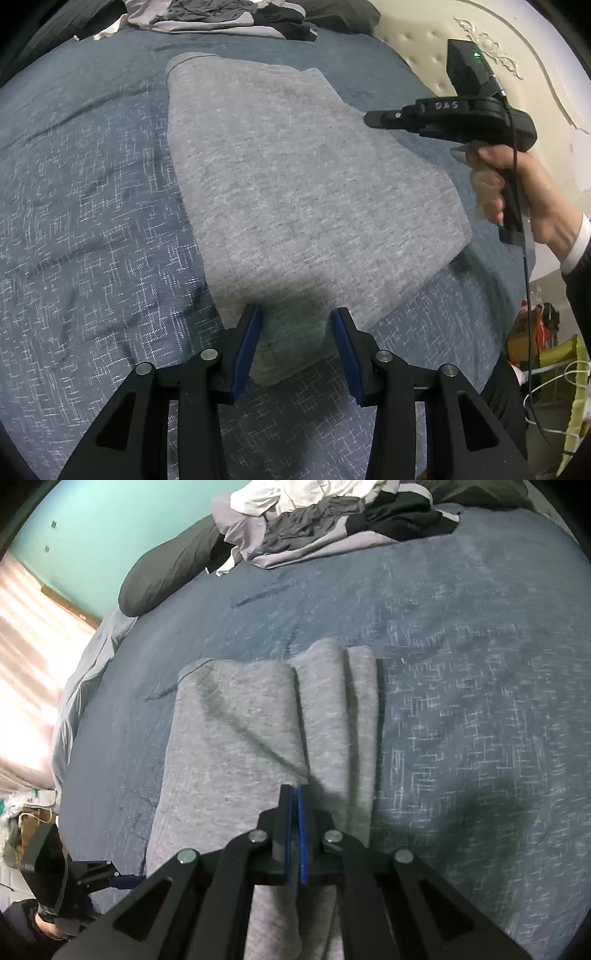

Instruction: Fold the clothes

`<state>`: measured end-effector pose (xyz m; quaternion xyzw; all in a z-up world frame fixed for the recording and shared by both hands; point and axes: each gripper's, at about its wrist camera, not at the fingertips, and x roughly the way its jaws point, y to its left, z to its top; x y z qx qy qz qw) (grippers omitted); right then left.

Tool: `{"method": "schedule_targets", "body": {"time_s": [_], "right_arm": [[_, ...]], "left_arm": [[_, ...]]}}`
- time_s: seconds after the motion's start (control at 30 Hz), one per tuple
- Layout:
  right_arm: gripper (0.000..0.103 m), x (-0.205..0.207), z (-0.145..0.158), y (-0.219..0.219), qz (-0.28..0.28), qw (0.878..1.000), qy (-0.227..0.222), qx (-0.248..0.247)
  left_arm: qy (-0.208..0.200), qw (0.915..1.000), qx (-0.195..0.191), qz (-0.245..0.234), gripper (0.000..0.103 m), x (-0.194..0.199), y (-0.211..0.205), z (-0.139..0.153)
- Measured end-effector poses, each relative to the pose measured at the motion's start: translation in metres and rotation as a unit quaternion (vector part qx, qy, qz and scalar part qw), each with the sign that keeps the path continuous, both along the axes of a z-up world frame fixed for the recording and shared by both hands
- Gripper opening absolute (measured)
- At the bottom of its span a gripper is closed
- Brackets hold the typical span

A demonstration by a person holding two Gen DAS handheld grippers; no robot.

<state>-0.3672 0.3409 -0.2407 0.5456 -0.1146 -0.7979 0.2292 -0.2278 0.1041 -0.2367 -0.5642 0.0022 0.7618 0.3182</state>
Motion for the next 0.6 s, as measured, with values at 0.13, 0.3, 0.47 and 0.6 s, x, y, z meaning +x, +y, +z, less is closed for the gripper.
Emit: {"method": "schedule_targets", "body": {"time_s": [0.13, 0.3, 0.47, 0.6], "right_arm": [[0.003, -0.003, -0.011, -0.004, 0.019, 0.999, -0.027, -0.009], [0.012, -0.009, -0.013, 0.001, 0.008, 0.998, -0.048, -0.037], [0.027, -0.027, 0.000, 0.007, -0.024, 0.997, -0.020, -0.069], [0.027, -0.045, 0.001, -0.023, 0.004, 0.999, -0.015, -0.032]], "left_arm": [[-0.002, 1.0000, -0.002, 0.000, 0.045, 0.000, 0.000, 0.000], [-0.005, 1.0000, 0.001, 0.000, 0.045, -0.002, 0.000, 0.001], [-0.010, 0.9999, 0.009, 0.005, 0.045, -0.003, -0.002, 0.001], [-0.018, 0.9995, 0.021, 0.013, 0.045, -0.006, -0.006, 0.000]]}}
